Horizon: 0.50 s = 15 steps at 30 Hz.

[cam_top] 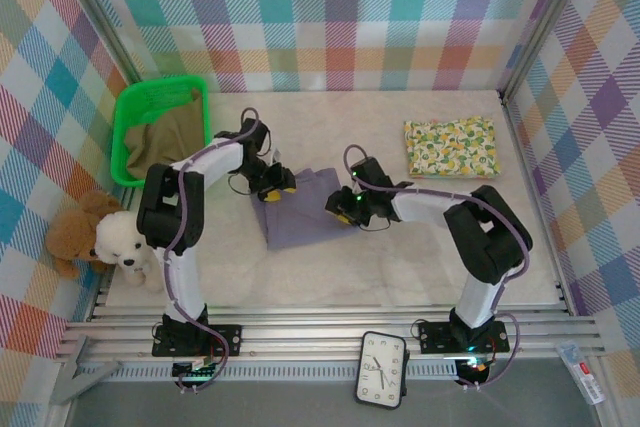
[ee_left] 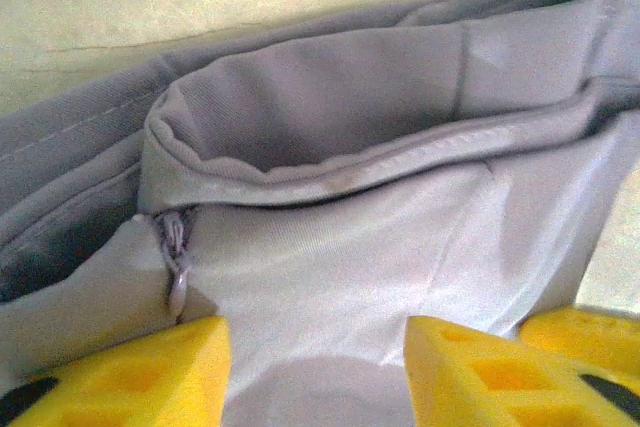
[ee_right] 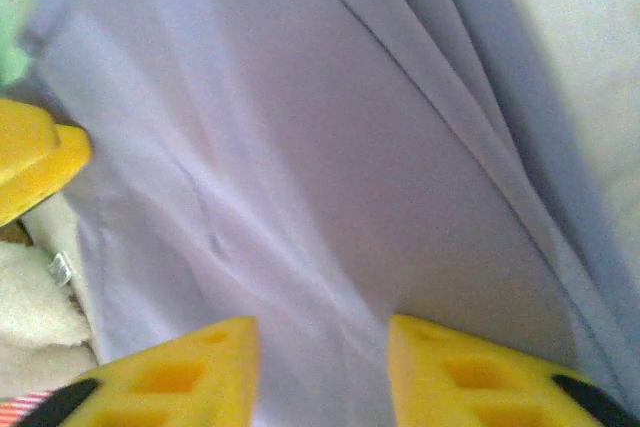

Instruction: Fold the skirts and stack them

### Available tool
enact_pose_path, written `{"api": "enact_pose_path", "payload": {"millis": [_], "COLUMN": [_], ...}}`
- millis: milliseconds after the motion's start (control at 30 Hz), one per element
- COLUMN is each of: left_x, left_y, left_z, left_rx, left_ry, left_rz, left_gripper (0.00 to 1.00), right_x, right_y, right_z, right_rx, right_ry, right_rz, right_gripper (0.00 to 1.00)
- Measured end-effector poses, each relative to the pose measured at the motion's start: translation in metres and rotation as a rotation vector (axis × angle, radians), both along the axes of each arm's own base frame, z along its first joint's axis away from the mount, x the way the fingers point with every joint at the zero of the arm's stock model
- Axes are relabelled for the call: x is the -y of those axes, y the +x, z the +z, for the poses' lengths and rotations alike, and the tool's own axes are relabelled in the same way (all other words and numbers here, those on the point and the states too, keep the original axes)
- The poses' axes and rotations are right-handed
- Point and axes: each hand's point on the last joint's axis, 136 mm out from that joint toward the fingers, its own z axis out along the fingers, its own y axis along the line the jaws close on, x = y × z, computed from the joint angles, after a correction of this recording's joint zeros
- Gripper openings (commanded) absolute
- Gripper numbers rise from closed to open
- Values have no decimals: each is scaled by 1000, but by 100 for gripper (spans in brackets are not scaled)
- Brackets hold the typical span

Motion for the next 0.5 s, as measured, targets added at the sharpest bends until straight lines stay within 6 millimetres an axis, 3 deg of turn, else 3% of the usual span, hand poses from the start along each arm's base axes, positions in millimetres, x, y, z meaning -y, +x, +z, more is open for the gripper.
{"api": "enact_pose_path", "payload": {"millis": [167,233,333,500], "left_x": [-5,-11,-20,-28], "left_y": [0,0,0,2], "left_z": [37,51,63,59], "left_rx": [95,135,174,173], "left_ry": [-21,-23,-19,-3], "left_rz": [46,83,135,197], "left_gripper": [90,100,100,100], "right_x": [18,16,5,-1], "right_y": [46,63,78,85], "right_z": [32,42,42,14], "right_rx": [182,259,326,302], "right_ry": [-42,-74,-121,-185], "right_rz": [75,143,252,365], "right_gripper": [50,49,48,47]}}
